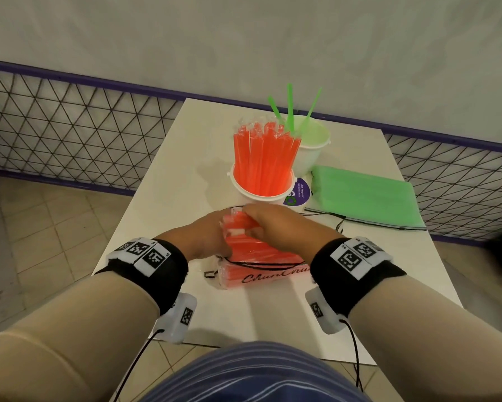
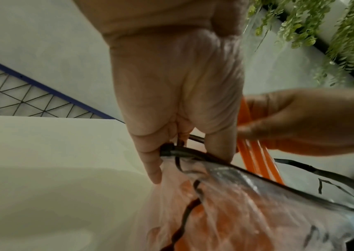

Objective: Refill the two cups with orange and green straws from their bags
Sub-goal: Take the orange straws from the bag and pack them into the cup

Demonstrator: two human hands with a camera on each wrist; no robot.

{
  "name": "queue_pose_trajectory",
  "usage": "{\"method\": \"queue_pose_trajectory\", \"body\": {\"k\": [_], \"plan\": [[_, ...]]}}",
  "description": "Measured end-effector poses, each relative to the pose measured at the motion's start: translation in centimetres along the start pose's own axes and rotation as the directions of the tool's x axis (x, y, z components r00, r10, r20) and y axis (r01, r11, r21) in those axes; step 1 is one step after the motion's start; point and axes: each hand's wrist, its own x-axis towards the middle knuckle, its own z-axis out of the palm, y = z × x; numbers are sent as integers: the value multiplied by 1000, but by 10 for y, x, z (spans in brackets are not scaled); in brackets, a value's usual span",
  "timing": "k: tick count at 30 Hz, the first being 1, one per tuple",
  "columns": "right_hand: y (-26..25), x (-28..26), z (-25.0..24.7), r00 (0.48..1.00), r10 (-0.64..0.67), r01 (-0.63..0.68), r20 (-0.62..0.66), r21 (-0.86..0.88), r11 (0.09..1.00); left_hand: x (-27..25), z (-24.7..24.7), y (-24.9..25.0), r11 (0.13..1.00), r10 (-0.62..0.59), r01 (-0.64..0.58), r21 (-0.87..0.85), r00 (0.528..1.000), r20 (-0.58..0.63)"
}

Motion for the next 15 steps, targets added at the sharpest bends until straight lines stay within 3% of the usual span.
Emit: {"method": "queue_pose_trajectory", "body": {"k": [3,5,7,10,13,15], "plan": [[-14,-4,-32,995,24,-2,-94,233,973,2,-6,0,1000,-16,16,17,1000,6],[-20,-7,-59,966,71,46,-247,438,898,3,-16,5,999,-27,26,-30,998,-49],[-24,-11,-87,896,159,139,-415,601,787,6,-28,12,987,-46,14,-160,979,-199],[-20,-8,-117,744,325,340,-584,750,568,11,-37,28,959,-57,-71,-275,901,-430],[-3,6,-117,604,475,418,-640,762,495,21,-34,41,976,-25,-69,-205,904,-427],[9,15,-102,570,534,383,-624,777,499,29,-26,44,992,-18,-30,-124,928,-372]]}}
